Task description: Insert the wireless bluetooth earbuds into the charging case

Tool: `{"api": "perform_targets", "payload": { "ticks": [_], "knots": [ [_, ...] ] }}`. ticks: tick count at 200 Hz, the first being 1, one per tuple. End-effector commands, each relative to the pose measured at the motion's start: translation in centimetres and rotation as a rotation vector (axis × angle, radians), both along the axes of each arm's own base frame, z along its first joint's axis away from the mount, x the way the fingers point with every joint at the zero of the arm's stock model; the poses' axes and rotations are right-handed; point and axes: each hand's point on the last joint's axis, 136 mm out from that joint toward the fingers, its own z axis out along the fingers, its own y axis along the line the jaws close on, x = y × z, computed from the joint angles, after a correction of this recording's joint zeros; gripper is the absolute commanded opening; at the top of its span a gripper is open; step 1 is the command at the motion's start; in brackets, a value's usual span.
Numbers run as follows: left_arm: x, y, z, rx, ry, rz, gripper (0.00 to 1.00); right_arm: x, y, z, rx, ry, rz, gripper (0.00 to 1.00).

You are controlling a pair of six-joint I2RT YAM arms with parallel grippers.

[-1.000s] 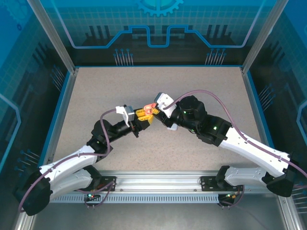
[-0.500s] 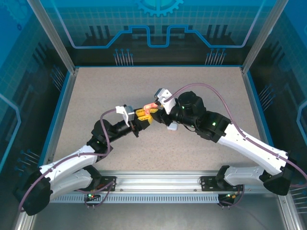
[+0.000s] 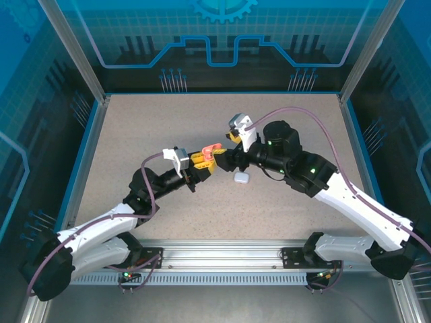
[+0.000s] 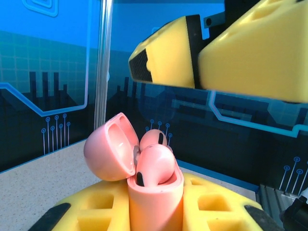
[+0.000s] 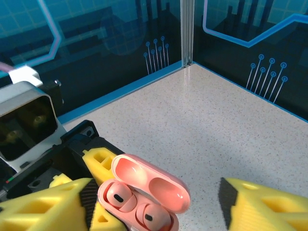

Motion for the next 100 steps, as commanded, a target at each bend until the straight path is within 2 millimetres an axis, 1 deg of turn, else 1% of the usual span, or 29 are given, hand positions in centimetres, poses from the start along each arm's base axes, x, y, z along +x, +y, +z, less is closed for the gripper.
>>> {"api": "perform_targets", "payload": {
  "ticks": [1,13,16,30,47,72,85,100],
  "knots": [
    [-0.6,0.0,2.5,-0.058,-0.058,-0.015,0.0,-0.2,-1.7,1.5,0.067,0.036,-0.027,0.84],
    [-0.6,0.0,2.6,-0.06,-0.061,-0.02,0.0,0.0,-2.5,0.9,0.092,0.073,-0.044,0.99],
    [-0.7,0.0,2.6,-0.062,-0.061,-0.02,0.0,0.1,-2.6,0.8,0.1,0.083,-0.044,1.0],
    [-0.7,-0.1,2.7,-0.063,-0.062,-0.026,0.0,0.2,-2.9,0.1,0.149,0.147,-0.023,1.0],
    [-0.8,-0.2,2.7,-0.063,-0.064,-0.032,0.0,-0.1,-2.3,-0.7,0.196,0.223,0.044,1.0],
    [-0.7,-0.2,2.8,-0.066,-0.061,-0.036,0.0,-0.8,-0.4,-1.6,0.212,0.304,0.158,1.0],
    [-0.7,-0.3,2.7,-0.068,-0.058,-0.039,0.0,-0.8,0.7,-2.0,0.22,0.348,0.205,1.0],
    [-0.7,-0.3,2.8,-0.068,-0.058,-0.041,0.0,-1.0,1.8,-2.1,0.231,0.375,0.259,1.0]
  ]
}}
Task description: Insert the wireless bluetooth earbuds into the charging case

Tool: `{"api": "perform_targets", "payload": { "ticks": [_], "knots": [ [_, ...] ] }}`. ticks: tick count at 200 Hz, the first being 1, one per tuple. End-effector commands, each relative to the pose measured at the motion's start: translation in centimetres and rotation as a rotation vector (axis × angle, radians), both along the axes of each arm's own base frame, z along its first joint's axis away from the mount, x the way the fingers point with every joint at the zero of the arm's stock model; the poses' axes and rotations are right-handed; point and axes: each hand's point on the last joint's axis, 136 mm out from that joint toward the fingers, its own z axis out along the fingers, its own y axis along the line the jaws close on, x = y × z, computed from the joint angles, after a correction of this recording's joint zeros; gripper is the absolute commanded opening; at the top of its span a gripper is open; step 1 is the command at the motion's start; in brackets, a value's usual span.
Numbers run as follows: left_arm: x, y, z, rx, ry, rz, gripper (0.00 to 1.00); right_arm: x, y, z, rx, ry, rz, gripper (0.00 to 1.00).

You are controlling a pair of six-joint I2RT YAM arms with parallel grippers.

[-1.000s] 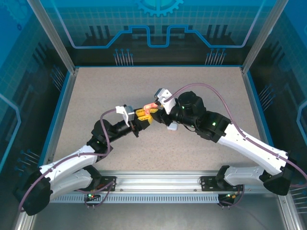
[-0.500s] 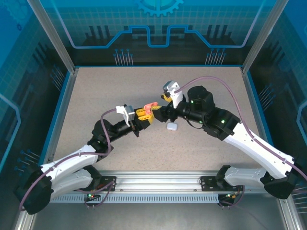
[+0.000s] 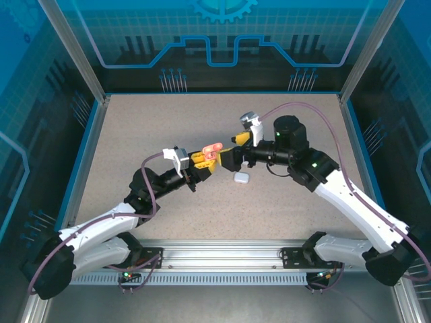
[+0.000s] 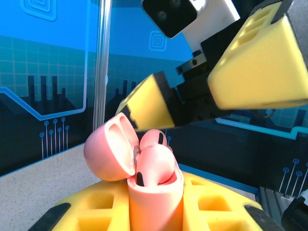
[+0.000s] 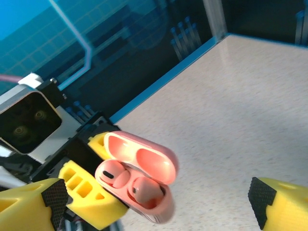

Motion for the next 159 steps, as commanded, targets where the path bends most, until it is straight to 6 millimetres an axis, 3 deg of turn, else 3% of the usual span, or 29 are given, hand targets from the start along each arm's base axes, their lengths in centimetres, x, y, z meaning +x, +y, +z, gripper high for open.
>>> {"api": "perform_targets", "payload": {
  "ticks": [1,50,109,159],
  "knots": [
    [-0.7,-0.2,2.6,-0.057,-0.046,-0.034,0.0,-1.4,2.2,0.9,0.083,0.06,0.146,1.0],
    [-0.5,-0.2,2.1,-0.046,-0.043,-0.02,0.0,-2.9,3.7,2.4,0.128,0.045,0.275,1.0],
    [-0.3,-0.1,1.6,-0.032,-0.037,-0.006,0.0,-4.0,2.4,3.9,0.111,-0.044,0.26,1.0],
    [-0.2,0.0,1.4,-0.029,-0.03,0.001,0.0,-3.6,0.7,2.4,0.031,-0.051,0.161,1.0]
  ]
}}
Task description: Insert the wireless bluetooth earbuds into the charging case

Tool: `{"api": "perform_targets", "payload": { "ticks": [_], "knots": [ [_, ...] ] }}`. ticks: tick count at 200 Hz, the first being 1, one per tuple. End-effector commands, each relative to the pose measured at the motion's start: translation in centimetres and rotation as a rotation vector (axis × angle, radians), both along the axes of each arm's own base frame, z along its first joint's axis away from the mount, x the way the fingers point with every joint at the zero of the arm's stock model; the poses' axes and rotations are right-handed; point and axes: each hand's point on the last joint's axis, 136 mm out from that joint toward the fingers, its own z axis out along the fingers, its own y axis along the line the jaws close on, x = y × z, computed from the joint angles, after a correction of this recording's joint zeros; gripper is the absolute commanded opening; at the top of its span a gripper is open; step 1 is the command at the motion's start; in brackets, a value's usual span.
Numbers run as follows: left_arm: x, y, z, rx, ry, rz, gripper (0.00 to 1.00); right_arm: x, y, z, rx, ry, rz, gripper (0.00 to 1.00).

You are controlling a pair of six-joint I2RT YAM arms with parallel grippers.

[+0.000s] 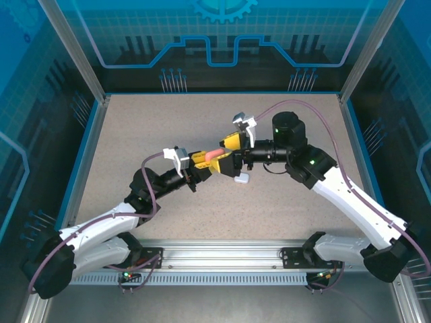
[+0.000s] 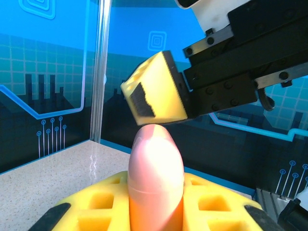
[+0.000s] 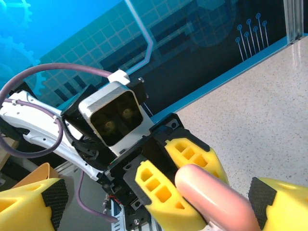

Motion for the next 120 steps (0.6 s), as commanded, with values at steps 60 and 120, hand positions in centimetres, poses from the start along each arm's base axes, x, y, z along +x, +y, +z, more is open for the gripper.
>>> {"api": "perform_targets", "payload": {
  "ticks": [60,120],
  "knots": [
    [2.2,0.3,-3.0,0.064,0.148,0.095,0.0,6.3,-10.7,-8.4,-0.462,0.036,-0.674,1.0],
    [5.2,1.1,-13.8,0.235,0.625,0.25,0.0,6.9,-16.7,-15.5,-0.581,0.144,-0.879,1.0]
  ]
}}
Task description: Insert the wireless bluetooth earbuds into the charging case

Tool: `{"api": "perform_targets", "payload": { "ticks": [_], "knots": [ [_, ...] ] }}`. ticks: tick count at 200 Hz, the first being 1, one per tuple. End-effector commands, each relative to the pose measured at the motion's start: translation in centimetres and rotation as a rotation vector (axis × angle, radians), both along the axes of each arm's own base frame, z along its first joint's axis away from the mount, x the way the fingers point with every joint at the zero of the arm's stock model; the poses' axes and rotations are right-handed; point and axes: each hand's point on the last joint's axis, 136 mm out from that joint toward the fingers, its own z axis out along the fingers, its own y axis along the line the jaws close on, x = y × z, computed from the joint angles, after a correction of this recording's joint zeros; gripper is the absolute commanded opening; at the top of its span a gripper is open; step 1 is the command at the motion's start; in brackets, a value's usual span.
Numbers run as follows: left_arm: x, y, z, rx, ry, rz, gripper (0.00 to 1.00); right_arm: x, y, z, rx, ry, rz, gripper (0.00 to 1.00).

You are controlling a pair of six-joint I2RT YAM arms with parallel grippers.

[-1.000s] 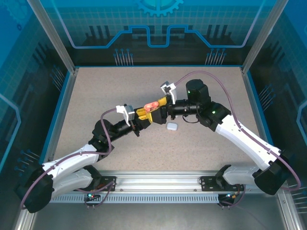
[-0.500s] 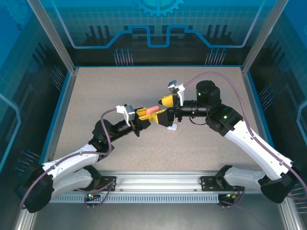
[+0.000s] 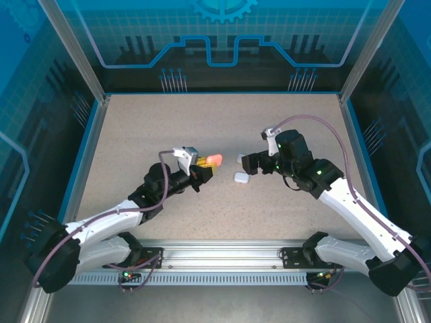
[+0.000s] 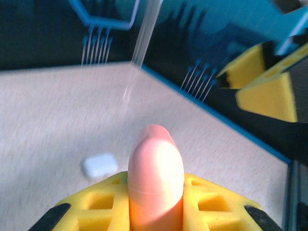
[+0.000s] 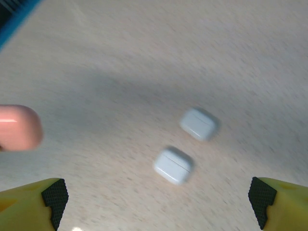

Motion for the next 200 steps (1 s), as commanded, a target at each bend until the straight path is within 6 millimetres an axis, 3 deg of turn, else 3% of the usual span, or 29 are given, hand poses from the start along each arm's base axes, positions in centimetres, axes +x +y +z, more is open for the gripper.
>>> {"api": "perform_targets", "payload": {
  "ticks": [1,50,54,69,110,144,161,200],
  "knots": [
    [1.1,0.4,-3.7,0.039,0.215,0.083,0.0,0.2,-3.4,-1.8,-0.055,0.013,-0.137,1.0],
    [3.1,-1.3,-10.7,0.047,0.496,0.11,0.0,-0.6,-5.3,-2.7,-0.042,0.018,-0.192,1.0],
    [3.4,-1.5,-11.0,0.038,0.513,0.107,0.0,-0.9,-5.6,-3.7,-0.055,0.036,-0.195,1.0],
    [4.4,-2.3,-11.9,-0.029,0.571,0.096,0.0,-1.4,-6.3,-4.1,-0.066,0.045,-0.209,1.0],
    [6.7,-2.8,-14.8,-0.128,0.714,0.093,0.0,-2.3,-7.8,-4.3,-0.061,0.04,-0.238,1.0],
    [7.1,-3.0,-16.3,-0.131,0.768,0.092,0.0,-2.6,-8.5,-4.2,-0.066,0.036,-0.249,1.0],
    [6.9,-3.2,-17.0,-0.137,0.798,0.086,0.04,-2.6,-8.6,-4.2,-0.067,0.039,-0.251,1.0],
    [7.0,-2.2,-18.0,-0.137,0.814,0.126,0.26,-2.4,-8.6,-4.0,-0.067,0.043,-0.246,1.0]
  ]
}}
